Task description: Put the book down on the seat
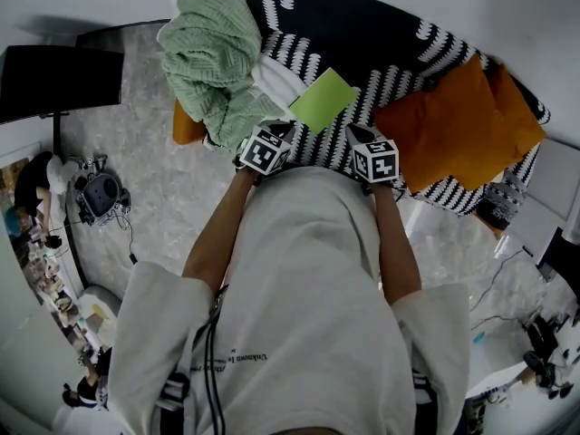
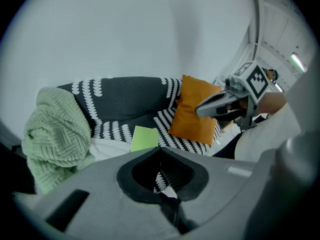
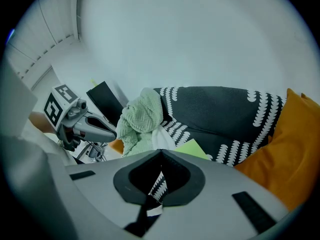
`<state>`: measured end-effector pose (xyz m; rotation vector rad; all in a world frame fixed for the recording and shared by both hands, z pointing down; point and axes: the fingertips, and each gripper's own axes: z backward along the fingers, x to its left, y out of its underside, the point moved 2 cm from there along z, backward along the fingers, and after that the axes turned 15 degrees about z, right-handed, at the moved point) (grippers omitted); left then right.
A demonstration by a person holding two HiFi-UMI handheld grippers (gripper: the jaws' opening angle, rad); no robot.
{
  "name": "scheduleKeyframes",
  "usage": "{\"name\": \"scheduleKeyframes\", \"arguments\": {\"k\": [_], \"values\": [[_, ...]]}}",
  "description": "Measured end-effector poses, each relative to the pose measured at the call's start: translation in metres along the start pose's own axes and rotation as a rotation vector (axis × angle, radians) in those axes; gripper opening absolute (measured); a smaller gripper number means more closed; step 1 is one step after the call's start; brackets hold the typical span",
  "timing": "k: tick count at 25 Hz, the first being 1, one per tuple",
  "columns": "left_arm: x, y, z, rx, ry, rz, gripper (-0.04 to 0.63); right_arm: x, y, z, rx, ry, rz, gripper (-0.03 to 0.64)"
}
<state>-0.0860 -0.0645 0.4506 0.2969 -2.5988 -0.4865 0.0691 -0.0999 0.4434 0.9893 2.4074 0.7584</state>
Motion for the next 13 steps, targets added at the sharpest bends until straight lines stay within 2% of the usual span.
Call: {"name": "scheduleKeyframes", "arguments": {"k": [7,13], "values": [[0.0058,0.0045,0.0009,-0.013,0.009,0.08,0.009,0.0023,0.0039,-0.0007,0.008,-0.008,-0.01,0.006],[0.0038,0.0062,-0.0015,-0.012,0.012,0.09,0.009,0.0019,0.007,0.0019,0.006,-0.01,-0.013,0.006]]}}
